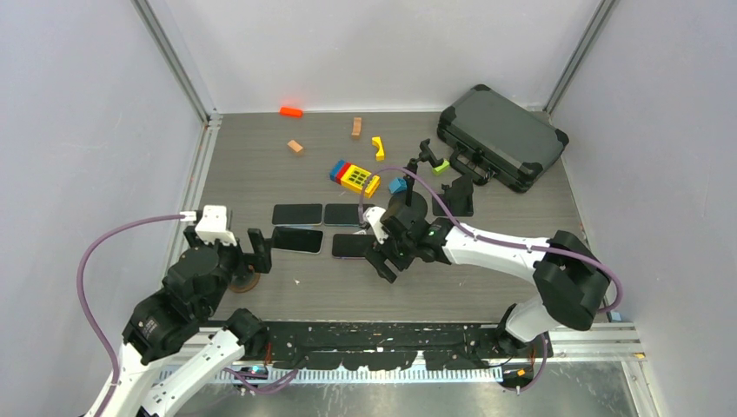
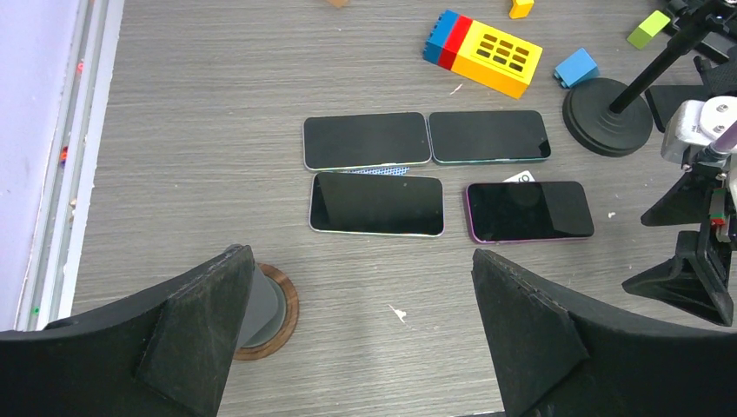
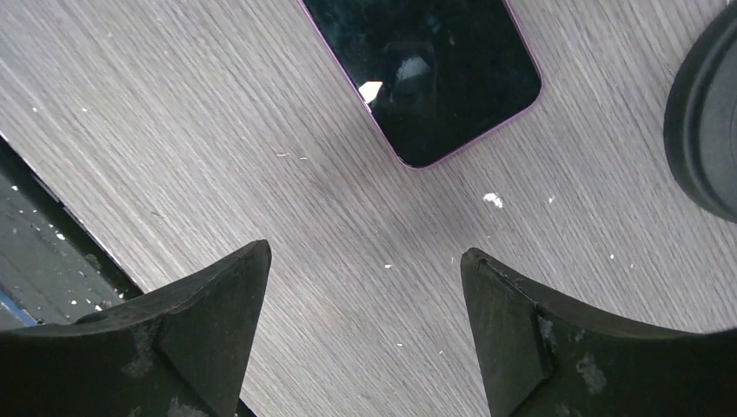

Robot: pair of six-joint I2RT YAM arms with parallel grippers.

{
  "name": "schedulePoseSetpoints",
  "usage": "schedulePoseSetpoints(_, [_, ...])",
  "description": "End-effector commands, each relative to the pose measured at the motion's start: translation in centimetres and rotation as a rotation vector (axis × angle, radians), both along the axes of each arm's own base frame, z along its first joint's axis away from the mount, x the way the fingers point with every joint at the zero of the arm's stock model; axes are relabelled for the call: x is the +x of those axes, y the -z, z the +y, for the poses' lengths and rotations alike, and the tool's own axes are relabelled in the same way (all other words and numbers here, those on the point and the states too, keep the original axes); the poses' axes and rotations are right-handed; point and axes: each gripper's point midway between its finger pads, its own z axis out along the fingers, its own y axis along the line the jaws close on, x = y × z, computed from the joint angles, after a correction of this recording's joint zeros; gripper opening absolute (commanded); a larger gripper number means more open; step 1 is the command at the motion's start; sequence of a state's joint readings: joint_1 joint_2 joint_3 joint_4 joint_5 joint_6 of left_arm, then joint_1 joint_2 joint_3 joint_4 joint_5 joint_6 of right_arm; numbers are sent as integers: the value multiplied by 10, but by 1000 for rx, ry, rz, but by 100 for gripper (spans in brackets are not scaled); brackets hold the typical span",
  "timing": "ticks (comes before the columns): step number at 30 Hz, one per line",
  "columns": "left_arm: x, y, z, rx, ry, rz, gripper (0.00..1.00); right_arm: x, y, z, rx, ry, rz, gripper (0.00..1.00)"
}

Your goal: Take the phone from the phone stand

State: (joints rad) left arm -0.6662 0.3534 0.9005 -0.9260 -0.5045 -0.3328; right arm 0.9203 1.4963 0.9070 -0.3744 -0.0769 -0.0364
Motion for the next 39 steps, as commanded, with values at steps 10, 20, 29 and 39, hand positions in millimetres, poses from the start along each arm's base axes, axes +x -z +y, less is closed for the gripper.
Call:
schedulePoseSetpoints(10, [4,-3,-1,8,-4,-12,100,29,40,11,-10,74,57,68])
schedulePoseSetpoints(20, [4,-2,0,14,-7,-8,100,44,44,36,2,42,48,61])
schedulePoseSetpoints(29, [6,1,-1,23,-9,-1,100,59,-1,40,90,80,-81,65])
schedulePoseSetpoints(39, [18,18,-6,112,-18,86,100,24,-84,33,409,176,-80,84])
